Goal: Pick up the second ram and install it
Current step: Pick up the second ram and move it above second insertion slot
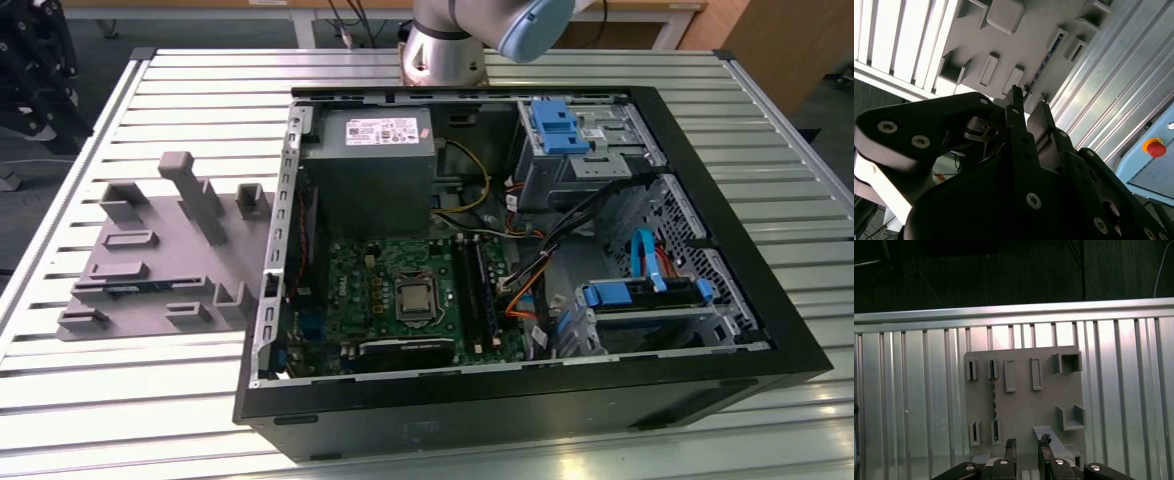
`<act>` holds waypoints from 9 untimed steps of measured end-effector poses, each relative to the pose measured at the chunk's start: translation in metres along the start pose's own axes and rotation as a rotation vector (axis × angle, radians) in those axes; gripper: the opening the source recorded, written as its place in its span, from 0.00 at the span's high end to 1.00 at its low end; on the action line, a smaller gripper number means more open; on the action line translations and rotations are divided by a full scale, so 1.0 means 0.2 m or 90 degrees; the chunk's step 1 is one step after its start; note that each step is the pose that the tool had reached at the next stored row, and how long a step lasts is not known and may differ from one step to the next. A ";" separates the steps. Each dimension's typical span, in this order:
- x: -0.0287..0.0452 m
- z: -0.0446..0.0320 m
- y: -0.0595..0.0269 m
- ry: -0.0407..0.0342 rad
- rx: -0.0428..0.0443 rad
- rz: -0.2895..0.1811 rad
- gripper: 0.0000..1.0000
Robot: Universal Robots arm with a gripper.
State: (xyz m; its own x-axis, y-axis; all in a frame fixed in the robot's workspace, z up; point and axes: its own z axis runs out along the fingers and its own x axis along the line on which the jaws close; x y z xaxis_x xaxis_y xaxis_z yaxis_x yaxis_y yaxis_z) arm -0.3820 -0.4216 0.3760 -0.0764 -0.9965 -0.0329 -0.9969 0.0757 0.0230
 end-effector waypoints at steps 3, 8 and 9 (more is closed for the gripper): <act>0.002 0.012 0.000 0.0000 0.0000 0.000 0.69; 0.002 0.018 0.000 0.0001 -0.0001 0.000 0.69; 0.002 0.018 0.000 0.0000 0.0000 0.000 0.69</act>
State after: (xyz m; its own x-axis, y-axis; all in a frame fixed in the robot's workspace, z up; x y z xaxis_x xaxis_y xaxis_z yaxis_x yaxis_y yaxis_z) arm -0.3821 -0.4219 0.3723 -0.0764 -0.9965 -0.0329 -0.9969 0.0757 0.0231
